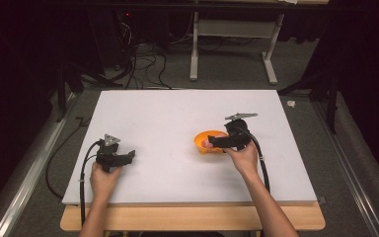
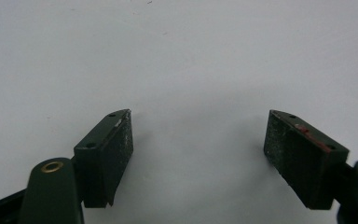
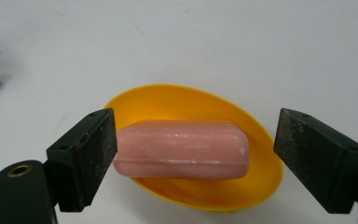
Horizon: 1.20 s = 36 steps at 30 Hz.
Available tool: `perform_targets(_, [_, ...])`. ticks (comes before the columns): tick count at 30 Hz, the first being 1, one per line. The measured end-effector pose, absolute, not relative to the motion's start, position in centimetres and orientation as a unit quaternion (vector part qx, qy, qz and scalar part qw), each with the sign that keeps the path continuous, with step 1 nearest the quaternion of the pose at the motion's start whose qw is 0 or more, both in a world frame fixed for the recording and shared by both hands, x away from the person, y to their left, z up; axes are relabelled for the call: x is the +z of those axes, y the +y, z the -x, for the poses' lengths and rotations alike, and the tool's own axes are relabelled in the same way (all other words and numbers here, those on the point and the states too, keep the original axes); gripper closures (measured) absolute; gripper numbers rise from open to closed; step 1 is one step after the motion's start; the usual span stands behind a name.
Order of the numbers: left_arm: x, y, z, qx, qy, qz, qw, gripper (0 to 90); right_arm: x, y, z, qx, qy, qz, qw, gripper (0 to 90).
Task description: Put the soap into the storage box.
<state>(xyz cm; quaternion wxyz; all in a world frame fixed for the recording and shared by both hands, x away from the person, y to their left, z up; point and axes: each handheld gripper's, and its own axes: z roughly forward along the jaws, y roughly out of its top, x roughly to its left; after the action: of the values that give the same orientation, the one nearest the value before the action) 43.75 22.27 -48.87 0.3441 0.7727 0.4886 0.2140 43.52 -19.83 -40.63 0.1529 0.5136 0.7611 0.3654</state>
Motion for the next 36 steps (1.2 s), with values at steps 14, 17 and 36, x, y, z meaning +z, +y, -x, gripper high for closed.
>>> perform_targets(14, [-48.9,22.3,-43.8,0.214,0.489,-0.773,0.344,24.3,-39.3,-22.9,-42.3,0.383,0.74,-0.522,0.184,14.7])
perform_targets(17, [-48.9,22.3,-43.8,0.214,0.489,-0.773,0.344,24.3,-39.0,-23.4,-42.0,0.387,0.735,-0.524,0.189,14.9])
perform_targets(36, [-48.9,22.3,-43.8,0.214,0.489,-0.773,0.344,24.3,-38.6,-26.8,-40.1,0.399,0.712,-0.536,0.213,16.8])
